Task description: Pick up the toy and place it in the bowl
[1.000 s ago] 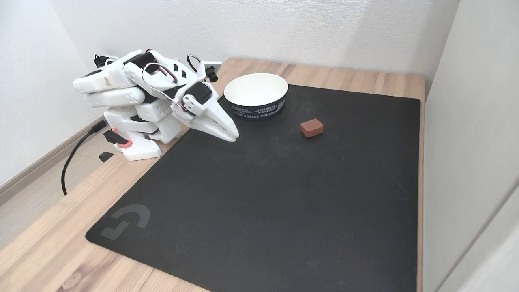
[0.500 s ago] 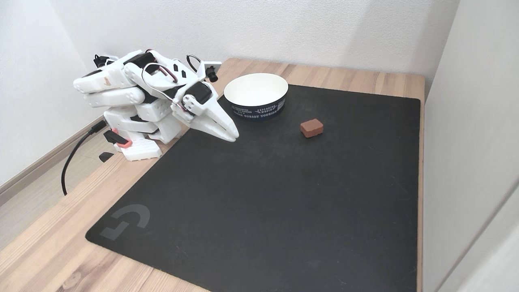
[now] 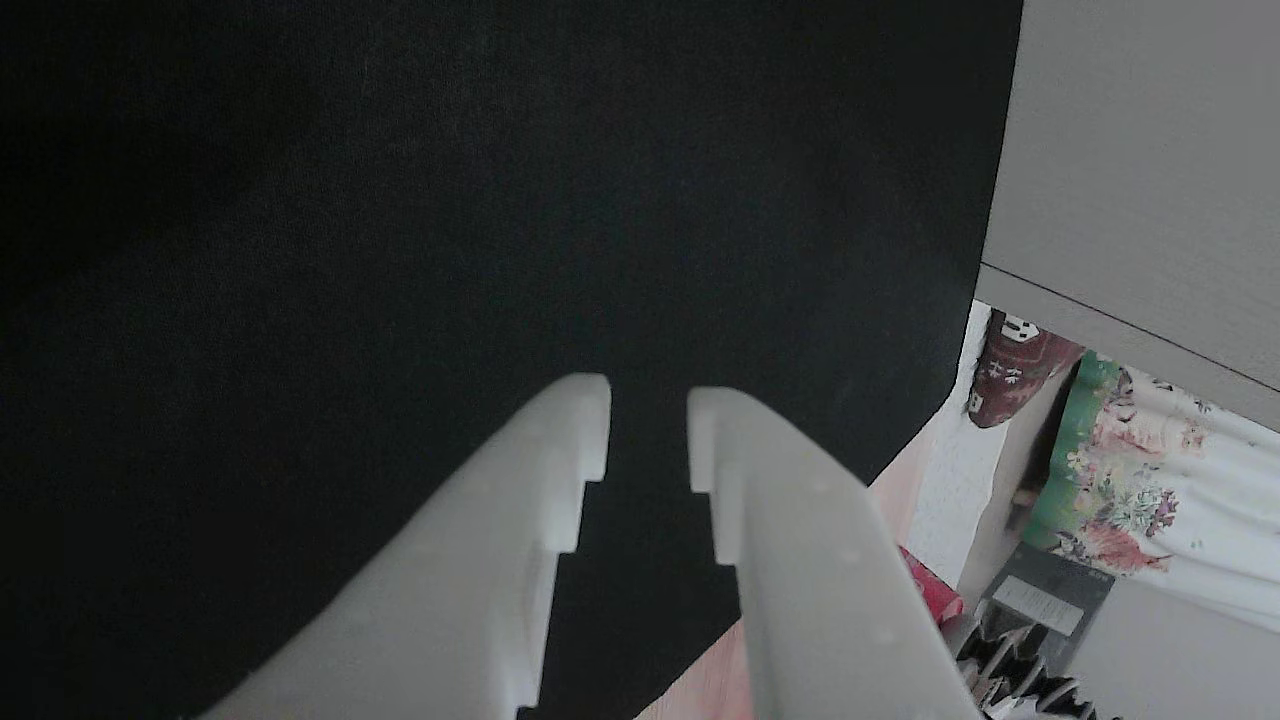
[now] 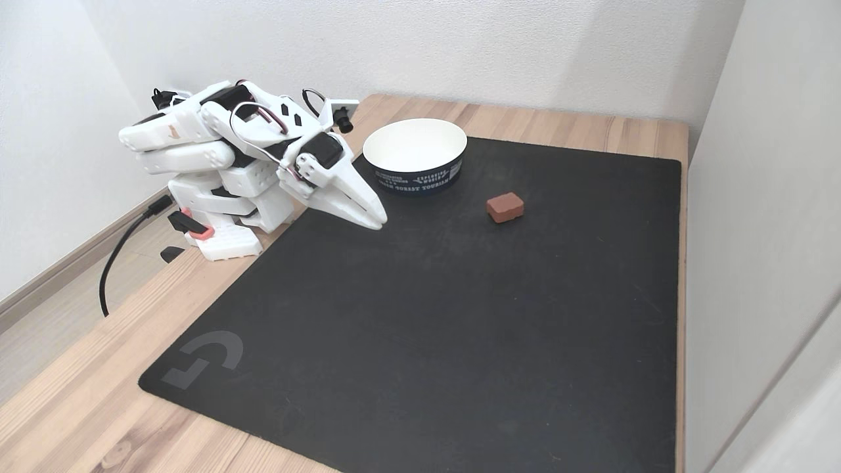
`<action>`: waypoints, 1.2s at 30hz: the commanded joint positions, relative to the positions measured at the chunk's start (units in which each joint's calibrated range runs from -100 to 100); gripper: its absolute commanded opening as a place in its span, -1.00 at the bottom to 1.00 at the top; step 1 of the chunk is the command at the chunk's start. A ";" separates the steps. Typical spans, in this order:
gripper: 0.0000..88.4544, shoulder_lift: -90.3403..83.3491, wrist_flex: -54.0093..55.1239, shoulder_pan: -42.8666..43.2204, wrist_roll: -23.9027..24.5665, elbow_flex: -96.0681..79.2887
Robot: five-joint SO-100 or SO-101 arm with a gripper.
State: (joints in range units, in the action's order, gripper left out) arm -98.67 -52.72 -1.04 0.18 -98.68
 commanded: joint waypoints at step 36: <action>-0.95 47.27 -0.03 11.54 0.19 43.74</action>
State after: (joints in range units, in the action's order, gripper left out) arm -58.70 -52.72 8.03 0.18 -61.55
